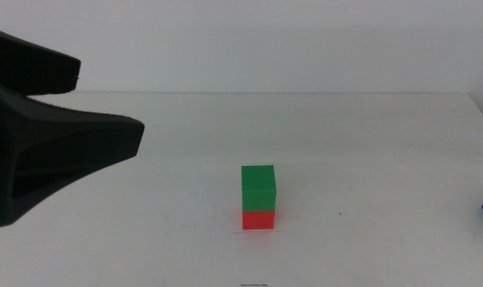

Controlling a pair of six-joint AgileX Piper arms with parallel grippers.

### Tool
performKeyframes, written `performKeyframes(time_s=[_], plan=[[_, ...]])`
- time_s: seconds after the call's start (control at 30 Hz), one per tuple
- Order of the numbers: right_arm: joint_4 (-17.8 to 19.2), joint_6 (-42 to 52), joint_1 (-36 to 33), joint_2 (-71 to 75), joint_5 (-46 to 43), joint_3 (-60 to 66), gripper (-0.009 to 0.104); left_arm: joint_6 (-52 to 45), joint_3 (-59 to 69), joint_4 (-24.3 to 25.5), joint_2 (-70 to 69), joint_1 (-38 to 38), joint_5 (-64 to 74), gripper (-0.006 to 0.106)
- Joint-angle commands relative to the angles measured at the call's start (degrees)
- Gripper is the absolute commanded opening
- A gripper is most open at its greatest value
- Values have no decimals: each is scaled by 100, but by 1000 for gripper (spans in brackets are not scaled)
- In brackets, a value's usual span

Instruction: Stack red cubes first, then green, then blue cubes in a specific spot.

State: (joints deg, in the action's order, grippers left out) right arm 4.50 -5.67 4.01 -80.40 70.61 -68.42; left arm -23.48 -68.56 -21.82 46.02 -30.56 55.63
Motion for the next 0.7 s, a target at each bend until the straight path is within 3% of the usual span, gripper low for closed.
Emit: performKeyframes(time_s=[0.0, 0.4, 0.67], plan=[[-38, 308, 303, -97, -79, -299, 94, 23, -124, -158, -13, 3, -391, 94], [-526, 1274, 1295, -1052, -593, -322, 94, 23, -124, -161, -13, 3, -391, 94], [-450, 1465, 1333, -1425, -1323, -322, 94, 23, -124, -161, -13, 3, -391, 94]])
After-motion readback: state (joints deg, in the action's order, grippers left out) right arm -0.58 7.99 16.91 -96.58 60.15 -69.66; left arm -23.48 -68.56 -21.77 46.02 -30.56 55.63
